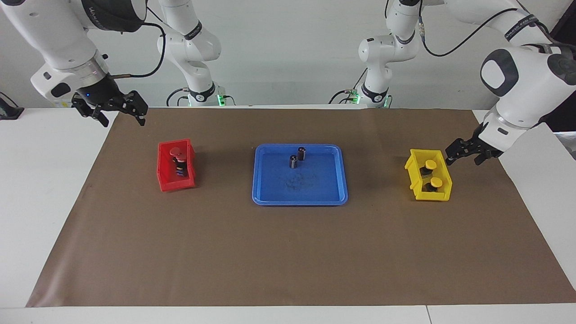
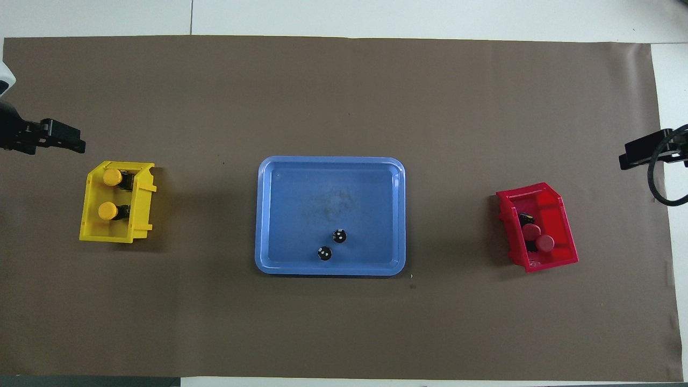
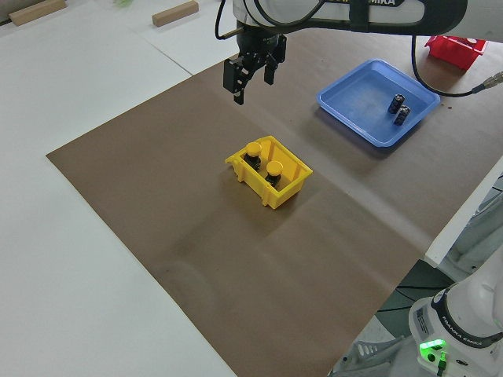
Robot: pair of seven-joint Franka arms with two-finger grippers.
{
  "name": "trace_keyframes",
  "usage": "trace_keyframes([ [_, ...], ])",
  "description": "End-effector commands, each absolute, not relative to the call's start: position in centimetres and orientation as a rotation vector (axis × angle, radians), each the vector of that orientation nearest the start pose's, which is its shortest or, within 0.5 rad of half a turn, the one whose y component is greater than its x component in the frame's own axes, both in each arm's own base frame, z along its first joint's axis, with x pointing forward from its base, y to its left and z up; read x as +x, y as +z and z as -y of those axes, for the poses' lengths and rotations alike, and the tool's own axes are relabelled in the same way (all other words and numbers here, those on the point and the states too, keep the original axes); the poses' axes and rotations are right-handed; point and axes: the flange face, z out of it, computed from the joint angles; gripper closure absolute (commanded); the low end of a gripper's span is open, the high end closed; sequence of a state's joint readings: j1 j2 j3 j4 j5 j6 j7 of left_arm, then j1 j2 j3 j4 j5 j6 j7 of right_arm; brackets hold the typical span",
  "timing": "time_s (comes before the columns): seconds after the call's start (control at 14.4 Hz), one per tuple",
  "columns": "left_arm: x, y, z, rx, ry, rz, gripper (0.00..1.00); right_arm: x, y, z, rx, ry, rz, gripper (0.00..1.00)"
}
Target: Sort red and yellow buttons by color
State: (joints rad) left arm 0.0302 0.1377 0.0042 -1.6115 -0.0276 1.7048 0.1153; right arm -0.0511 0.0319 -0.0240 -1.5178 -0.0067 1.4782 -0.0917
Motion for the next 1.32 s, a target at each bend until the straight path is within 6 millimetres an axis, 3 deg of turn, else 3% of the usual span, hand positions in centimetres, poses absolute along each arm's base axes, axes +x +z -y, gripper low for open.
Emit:
trace_keyframes([
  [0.0, 58.6, 57.1, -1.8, -3.152, 0.059, -0.117, 0.00, 55.2, 62.6, 4.2, -3.143, 0.119, 0.009, 0.00],
  [0.21, 57.6, 57.9, -1.5, -3.152, 0.112, -0.127, 0.00, 55.1, 62.6, 4.2, -3.143, 0.119, 0.006, 0.00],
  [0.42, 55.6, 60.3, -1.6, -3.154, 0.129, -0.126, 0.00, 55.1, 62.6, 4.2, -3.143, 0.119, 0.009, 0.00],
  [0.69, 54.0, 61.9, -1.4, -3.151, 0.158, -0.129, 0.00, 55.1, 62.6, 4.2, -3.143, 0.119, 0.009, 0.00],
  [0.9, 53.8, 62.6, -0.6, -3.152, 0.158, -0.161, 0.00, 55.1, 62.6, 4.2, -3.143, 0.119, 0.009, 0.00],
  [1.25, 53.8, 63.4, 2.6, -3.147, 0.140, -0.249, 0.00, 55.1, 62.6, 4.2, -3.143, 0.119, 0.011, 0.00],
])
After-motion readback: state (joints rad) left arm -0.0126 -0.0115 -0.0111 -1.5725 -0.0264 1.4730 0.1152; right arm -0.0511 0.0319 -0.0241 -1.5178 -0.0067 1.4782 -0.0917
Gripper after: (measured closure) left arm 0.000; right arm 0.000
